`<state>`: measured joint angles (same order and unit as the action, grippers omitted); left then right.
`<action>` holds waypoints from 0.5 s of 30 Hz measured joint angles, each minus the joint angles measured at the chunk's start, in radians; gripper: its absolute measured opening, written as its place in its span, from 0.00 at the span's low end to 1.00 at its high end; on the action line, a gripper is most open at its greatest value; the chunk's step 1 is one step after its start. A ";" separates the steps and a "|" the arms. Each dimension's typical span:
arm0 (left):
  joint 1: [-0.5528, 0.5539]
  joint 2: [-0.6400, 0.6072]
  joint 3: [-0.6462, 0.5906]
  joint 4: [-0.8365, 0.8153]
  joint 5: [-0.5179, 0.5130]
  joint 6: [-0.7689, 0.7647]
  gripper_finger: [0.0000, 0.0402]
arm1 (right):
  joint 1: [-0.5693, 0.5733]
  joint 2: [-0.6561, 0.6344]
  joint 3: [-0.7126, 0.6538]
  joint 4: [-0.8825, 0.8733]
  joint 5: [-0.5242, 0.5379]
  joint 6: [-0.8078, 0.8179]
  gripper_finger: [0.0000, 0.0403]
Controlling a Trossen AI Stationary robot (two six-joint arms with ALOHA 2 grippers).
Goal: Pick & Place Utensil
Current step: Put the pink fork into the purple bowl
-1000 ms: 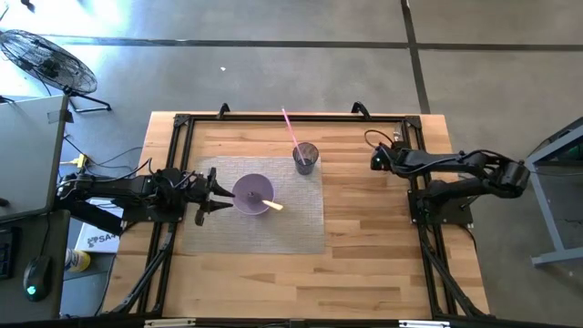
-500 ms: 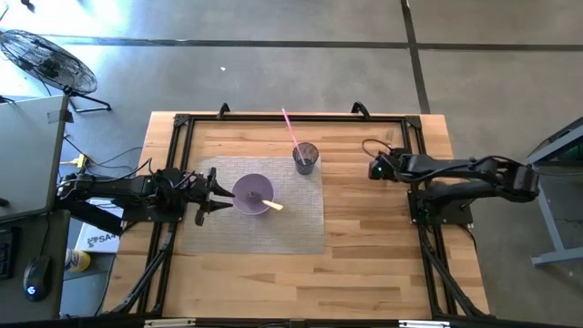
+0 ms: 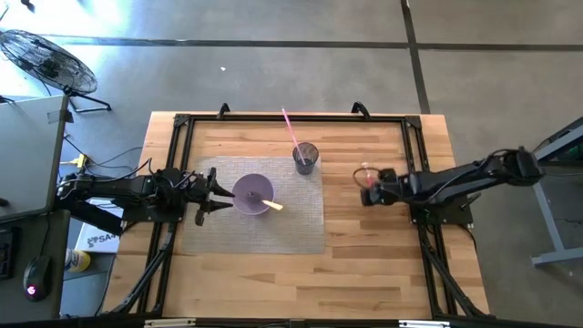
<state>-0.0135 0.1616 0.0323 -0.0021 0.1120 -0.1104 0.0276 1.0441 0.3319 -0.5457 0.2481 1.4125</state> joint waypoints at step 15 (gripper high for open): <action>0.000 0.000 0.000 0.000 0.000 0.000 0.35 | 0.376 0.386 0.306 0.006 -0.093 -0.017 0.20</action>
<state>-0.0132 0.1616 0.0324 -0.0023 0.1120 -0.1104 0.4037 1.4301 0.6379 -0.5393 0.1553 1.3955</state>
